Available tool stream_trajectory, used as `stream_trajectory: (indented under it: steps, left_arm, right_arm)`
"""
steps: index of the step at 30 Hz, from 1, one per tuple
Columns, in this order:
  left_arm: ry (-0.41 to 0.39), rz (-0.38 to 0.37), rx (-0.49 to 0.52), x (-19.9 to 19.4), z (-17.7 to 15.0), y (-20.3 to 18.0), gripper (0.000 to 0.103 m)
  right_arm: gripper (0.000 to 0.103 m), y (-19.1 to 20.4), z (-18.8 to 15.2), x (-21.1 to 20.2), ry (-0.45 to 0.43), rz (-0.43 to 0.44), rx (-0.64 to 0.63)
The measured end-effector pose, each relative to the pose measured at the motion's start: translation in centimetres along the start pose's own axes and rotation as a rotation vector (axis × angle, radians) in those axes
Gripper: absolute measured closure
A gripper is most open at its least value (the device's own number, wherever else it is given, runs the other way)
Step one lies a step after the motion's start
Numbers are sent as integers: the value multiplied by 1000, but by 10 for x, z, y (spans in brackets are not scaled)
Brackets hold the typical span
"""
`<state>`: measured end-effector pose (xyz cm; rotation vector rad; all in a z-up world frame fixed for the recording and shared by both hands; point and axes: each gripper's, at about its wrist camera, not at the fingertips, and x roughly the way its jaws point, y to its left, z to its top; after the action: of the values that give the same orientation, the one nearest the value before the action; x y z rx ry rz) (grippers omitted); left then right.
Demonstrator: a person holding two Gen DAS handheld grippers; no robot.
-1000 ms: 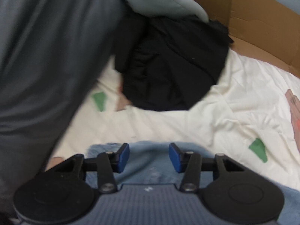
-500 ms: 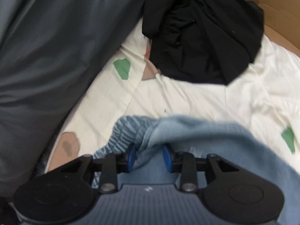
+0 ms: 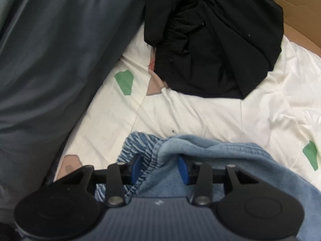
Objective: Fold clothes
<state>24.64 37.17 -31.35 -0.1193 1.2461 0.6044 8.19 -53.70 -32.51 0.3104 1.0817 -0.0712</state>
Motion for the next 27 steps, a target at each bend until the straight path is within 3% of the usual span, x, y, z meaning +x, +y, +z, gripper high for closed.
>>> stream_trajectory:
  steps: [3, 7, 13, 18, 22, 27]
  left_arm:
    - [-2, -22, -19, -12, 1, 1, 50]
    - [14, -2, -21, -34, 3, -7, 50]
    - [-18, -73, -23, -86, 7, -43, 48]
    - [-4, -188, -78, -121, 7, -79, 45]
    - [7, -214, -53, -144, -4, -113, 44]
    - [15, -264, -37, -166, -29, -151, 44]
  right_arm:
    - [47, -8, -10, -4, 6, 18, 33]
    - [47, -17, -31, -9, 5, 31, 80]
    - [47, -34, -62, -10, -8, 53, 201]
    - [47, -49, -87, -11, -19, 71, 301]
    - [47, -60, -108, -12, -28, 86, 382]
    - [47, -76, -128, -7, -73, 226, 524]
